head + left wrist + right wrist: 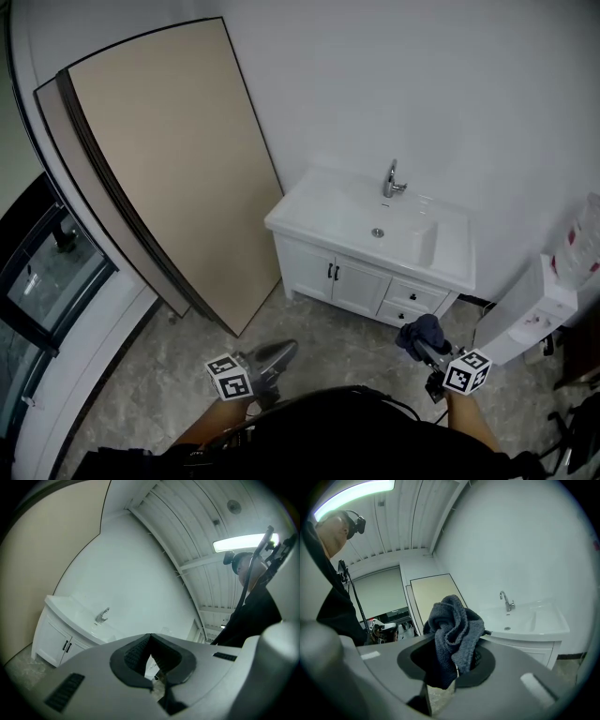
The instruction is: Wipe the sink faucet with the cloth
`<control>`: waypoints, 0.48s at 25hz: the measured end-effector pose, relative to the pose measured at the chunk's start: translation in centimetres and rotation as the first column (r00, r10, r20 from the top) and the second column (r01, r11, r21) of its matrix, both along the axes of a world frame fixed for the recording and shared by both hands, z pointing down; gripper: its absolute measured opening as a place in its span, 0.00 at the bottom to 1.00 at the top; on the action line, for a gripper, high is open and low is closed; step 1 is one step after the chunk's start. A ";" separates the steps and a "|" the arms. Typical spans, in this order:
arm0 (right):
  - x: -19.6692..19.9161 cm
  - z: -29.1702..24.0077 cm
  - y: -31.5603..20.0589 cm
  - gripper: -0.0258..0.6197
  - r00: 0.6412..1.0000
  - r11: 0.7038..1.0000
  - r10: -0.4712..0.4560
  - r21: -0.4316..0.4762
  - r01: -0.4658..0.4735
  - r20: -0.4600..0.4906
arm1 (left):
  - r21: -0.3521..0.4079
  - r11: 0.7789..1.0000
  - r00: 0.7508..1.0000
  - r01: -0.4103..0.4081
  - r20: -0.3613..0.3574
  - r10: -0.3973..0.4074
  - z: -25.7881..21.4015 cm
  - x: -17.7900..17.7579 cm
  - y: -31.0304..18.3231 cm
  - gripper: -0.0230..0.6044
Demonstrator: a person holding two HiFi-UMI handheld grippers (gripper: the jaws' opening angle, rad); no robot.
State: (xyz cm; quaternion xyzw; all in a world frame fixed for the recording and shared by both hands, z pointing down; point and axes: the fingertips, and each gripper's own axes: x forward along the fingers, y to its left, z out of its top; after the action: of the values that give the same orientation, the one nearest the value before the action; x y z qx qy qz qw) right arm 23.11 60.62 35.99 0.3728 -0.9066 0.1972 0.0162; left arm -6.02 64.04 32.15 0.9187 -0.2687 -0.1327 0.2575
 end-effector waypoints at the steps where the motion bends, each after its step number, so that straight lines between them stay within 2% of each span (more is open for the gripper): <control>1: 0.3 0.2 -0.5 0.18 1.000 1.000 0.006 -0.003 -0.006 -0.001 | 0.000 1.000 1.000 0.000 0.002 0.000 0.0 0.1 -0.8 0.03; 4: 0.9 0.9 -2.4 0.18 0.999 0.999 0.038 -0.017 -0.038 -0.005 | -0.002 1.000 1.000 -0.014 -0.013 0.014 0.8 0.0 -3.6 0.03; 8: 0.1 1.3 -5.3 0.18 0.996 0.996 0.085 -0.016 -0.085 -0.024 | -0.011 0.997 0.997 -0.071 -0.027 0.071 1.4 -0.4 -7.8 0.03; 12: -1.6 1.1 -9.2 0.17 0.988 0.989 0.147 -0.016 -0.148 -0.039 | -0.007 0.991 0.990 -0.130 -0.054 0.130 2.0 -2.5 -13.3 0.03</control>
State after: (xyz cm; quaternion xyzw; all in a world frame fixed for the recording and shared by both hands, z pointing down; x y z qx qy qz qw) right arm 21.55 51.43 37.05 0.4424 -0.8741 0.1992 0.0221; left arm -8.51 50.69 34.16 0.9290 -0.2019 -0.1385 0.2776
